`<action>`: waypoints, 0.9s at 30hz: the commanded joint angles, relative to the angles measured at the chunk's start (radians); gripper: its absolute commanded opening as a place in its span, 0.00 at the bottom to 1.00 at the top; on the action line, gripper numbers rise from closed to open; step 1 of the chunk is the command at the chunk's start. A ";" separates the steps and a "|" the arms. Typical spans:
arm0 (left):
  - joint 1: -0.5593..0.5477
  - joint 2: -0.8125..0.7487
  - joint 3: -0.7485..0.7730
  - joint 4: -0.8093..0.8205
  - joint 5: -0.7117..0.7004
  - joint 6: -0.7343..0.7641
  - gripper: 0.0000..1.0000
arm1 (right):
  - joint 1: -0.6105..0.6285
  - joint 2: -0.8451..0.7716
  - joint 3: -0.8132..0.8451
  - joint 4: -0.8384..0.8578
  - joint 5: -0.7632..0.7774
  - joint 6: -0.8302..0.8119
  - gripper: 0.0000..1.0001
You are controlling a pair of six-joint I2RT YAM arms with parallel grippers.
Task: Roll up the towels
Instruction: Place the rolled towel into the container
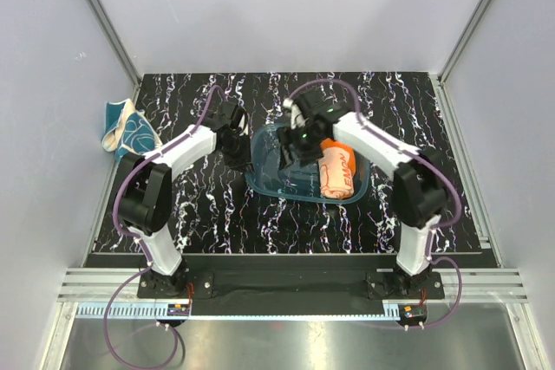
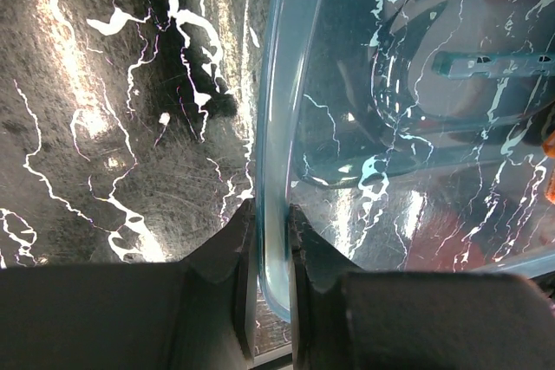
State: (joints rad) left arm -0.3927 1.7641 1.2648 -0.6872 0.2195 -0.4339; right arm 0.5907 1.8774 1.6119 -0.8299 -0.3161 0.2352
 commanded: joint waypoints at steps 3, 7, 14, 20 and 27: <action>0.006 -0.038 -0.025 -0.017 -0.100 0.055 0.06 | 0.006 0.092 -0.029 0.058 0.017 0.061 0.76; 0.008 -0.034 -0.027 -0.021 -0.101 0.060 0.05 | -0.061 0.077 -0.114 0.069 0.032 0.049 0.76; 0.008 -0.026 -0.031 -0.014 -0.092 0.050 0.05 | -0.212 0.022 -0.248 0.063 0.107 0.029 0.77; 0.005 -0.014 -0.025 -0.005 -0.065 0.031 0.05 | -0.213 0.016 -0.264 0.087 0.069 0.033 0.79; -0.006 -0.017 -0.048 0.012 -0.048 0.003 0.04 | -0.207 -0.083 -0.193 0.094 -0.167 0.036 0.88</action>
State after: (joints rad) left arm -0.4046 1.7550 1.2457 -0.6544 0.2333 -0.4500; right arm 0.3939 1.8843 1.3685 -0.7265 -0.3740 0.2844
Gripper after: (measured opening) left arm 0.166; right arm 0.867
